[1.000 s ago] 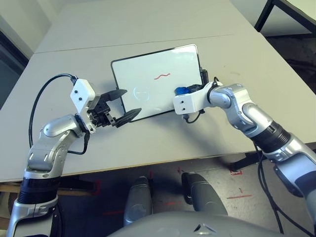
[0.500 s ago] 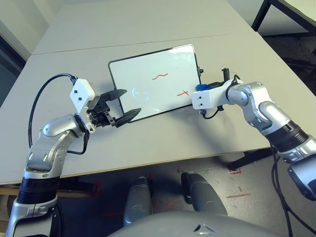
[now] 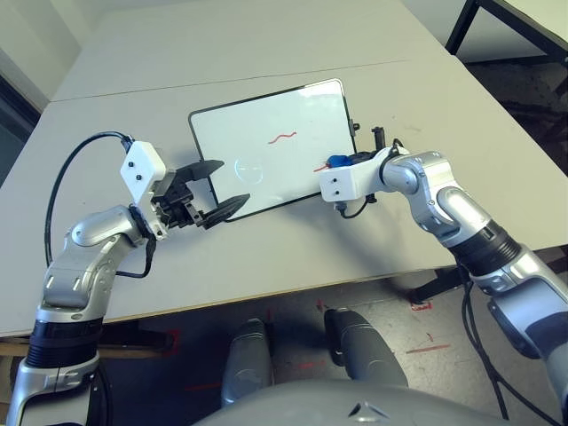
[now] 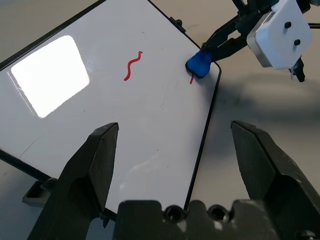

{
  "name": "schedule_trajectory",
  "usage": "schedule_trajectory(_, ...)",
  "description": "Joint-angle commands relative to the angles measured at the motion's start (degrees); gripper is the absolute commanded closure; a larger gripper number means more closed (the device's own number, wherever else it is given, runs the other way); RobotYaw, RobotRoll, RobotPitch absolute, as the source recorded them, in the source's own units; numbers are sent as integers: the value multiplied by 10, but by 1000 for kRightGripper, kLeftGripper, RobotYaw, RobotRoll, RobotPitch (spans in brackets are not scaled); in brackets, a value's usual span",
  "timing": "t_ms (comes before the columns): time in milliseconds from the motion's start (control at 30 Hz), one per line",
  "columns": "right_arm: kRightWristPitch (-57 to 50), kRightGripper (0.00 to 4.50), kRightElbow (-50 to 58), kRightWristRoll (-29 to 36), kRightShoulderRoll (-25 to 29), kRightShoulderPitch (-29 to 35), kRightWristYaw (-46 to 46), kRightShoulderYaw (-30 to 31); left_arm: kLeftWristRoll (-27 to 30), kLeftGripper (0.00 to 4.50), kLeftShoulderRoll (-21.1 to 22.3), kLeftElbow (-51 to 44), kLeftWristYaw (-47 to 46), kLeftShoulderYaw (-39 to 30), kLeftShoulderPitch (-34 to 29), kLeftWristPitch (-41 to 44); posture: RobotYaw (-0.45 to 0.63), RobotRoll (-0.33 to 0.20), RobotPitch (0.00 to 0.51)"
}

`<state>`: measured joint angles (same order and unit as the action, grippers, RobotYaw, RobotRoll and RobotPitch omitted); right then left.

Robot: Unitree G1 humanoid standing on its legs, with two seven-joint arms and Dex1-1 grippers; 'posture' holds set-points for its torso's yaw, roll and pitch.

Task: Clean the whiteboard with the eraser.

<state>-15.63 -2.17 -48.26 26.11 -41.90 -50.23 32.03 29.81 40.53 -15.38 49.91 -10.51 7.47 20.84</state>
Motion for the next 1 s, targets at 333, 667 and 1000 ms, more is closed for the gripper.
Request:
schedule_trajectory(333,9,4410,1,-12,-46,-15,-19,26,2,0,1,-20,-7,-4,-14,8,-29,0,140)
schedule_trajectory(667,11,4410,2,-18,-7,4,-47,15,1,0,0,-13,-4,-1,-7,4,-34,0,137)
schedule_trajectory(1000,13,4410,12,-14,70,28,-62,-13,-2,0,1,-2,1,0,1,0,-34,0,137)
